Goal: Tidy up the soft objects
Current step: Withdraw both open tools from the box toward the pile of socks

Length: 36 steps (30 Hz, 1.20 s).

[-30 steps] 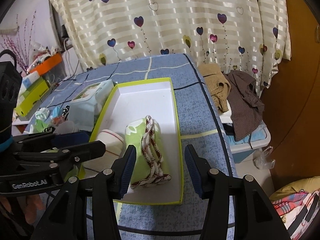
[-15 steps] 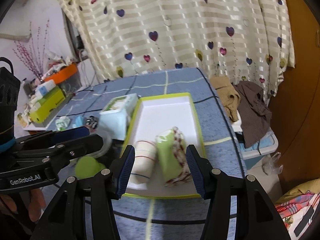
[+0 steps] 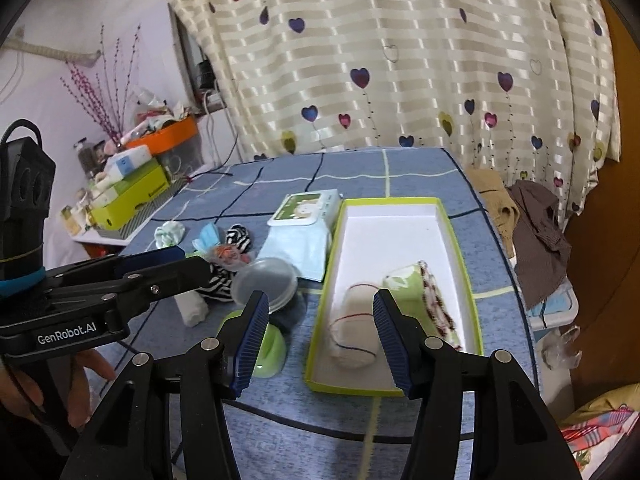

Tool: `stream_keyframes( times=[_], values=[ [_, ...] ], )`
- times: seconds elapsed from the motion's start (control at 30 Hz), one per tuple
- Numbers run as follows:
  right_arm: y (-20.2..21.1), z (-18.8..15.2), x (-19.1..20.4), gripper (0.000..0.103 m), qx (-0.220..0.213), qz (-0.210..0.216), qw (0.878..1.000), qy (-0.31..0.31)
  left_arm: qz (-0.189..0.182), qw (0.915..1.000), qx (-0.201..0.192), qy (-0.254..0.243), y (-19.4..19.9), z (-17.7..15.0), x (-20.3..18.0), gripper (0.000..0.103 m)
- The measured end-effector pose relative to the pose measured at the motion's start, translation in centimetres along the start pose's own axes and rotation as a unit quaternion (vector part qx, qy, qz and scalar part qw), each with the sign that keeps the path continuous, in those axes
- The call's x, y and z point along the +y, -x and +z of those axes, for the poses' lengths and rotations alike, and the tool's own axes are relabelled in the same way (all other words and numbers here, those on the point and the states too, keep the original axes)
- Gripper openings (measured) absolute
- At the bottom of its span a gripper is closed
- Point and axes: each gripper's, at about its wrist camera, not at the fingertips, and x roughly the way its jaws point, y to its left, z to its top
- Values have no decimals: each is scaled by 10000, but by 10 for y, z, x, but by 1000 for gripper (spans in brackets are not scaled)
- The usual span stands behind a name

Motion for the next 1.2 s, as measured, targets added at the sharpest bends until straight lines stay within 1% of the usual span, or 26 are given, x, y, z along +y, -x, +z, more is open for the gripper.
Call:
stream_keyframes(
  times=[0.33, 0.6, 0.97, 1.2],
  values=[
    [-12, 4, 30, 54, 130, 188, 9994, 255, 303, 9992, 35, 266, 7, -8, 27, 50],
    [-20, 10, 48, 54, 168, 279, 9986, 412, 526, 9978, -44, 396, 16, -10, 49, 50],
    [-41, 15, 78, 54, 318, 476, 9961, 667, 655, 9964, -80, 524, 21, -14, 74, 50],
    [-56, 16, 95, 54, 448, 599, 9941, 780, 791, 9945, -23, 682, 21, -20, 97, 50]
  ],
)
